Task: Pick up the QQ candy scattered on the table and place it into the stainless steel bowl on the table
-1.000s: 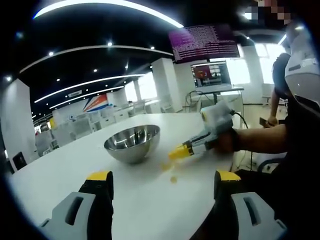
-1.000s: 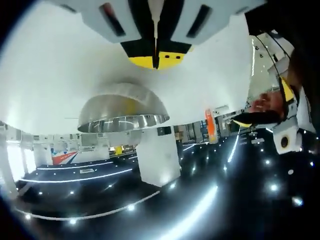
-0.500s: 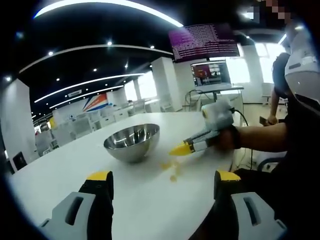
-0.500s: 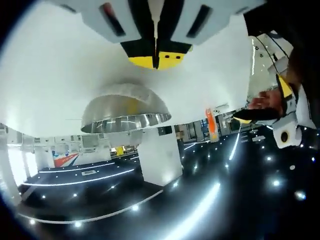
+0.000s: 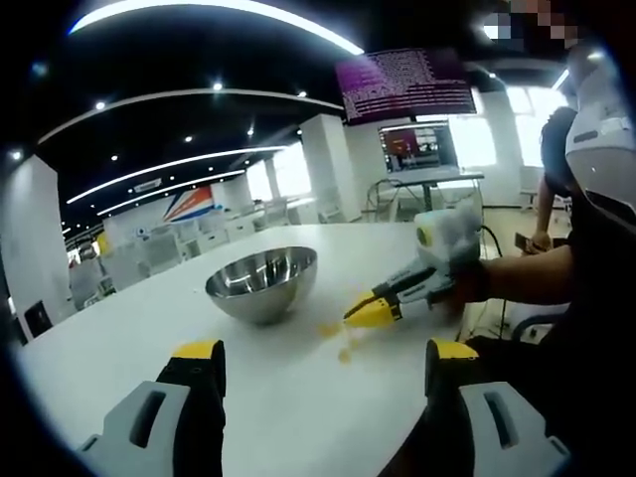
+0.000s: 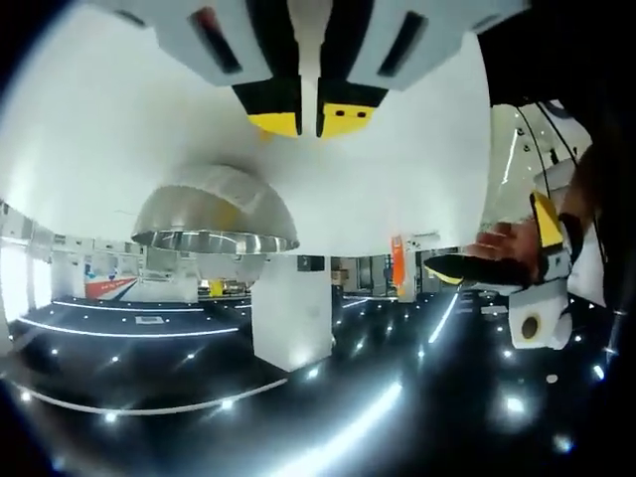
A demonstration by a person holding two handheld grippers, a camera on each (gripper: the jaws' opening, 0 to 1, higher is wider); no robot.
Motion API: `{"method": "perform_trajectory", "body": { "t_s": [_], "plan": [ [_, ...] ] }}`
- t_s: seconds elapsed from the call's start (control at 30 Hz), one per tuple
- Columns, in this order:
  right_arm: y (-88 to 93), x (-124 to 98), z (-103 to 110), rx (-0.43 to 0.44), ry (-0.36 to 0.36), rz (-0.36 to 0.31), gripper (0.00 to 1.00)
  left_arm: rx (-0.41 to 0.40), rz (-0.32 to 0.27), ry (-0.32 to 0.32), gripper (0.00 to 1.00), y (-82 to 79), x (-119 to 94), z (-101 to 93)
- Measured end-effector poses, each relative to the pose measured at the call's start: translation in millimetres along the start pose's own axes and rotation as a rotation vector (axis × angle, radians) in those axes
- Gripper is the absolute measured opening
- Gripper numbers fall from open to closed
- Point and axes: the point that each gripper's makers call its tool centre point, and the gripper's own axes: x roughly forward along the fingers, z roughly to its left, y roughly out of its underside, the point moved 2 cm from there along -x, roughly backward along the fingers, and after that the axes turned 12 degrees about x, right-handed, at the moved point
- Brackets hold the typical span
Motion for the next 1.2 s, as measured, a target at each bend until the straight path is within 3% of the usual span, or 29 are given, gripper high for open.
{"method": "perform_trajectory", "body": {
  "t_s": [0.23,0.4,0.53,1.2],
  "plan": [
    [1.1,2,0,-0.008,-0.003,0.006,0.07,0.001,-0.002,0.0,0.83,-0.9,1,-0.1],
    [1.1,2,1,-0.004,-0.012,0.005,0.13,0.003,-0.001,0.002,0.83,-0.9,1,-0.1],
    [-1.6,4,1,-0.015,-0.02,-0.016,0.23,0.004,-0.002,-0.001,0.83,-1.1,0,0.9],
    [22.4,13,7,-0.114,-0.038,0.108,0.2,0.005,-0.001,-0.006,0.83,0.2,-1,3.7]
  ]
}}
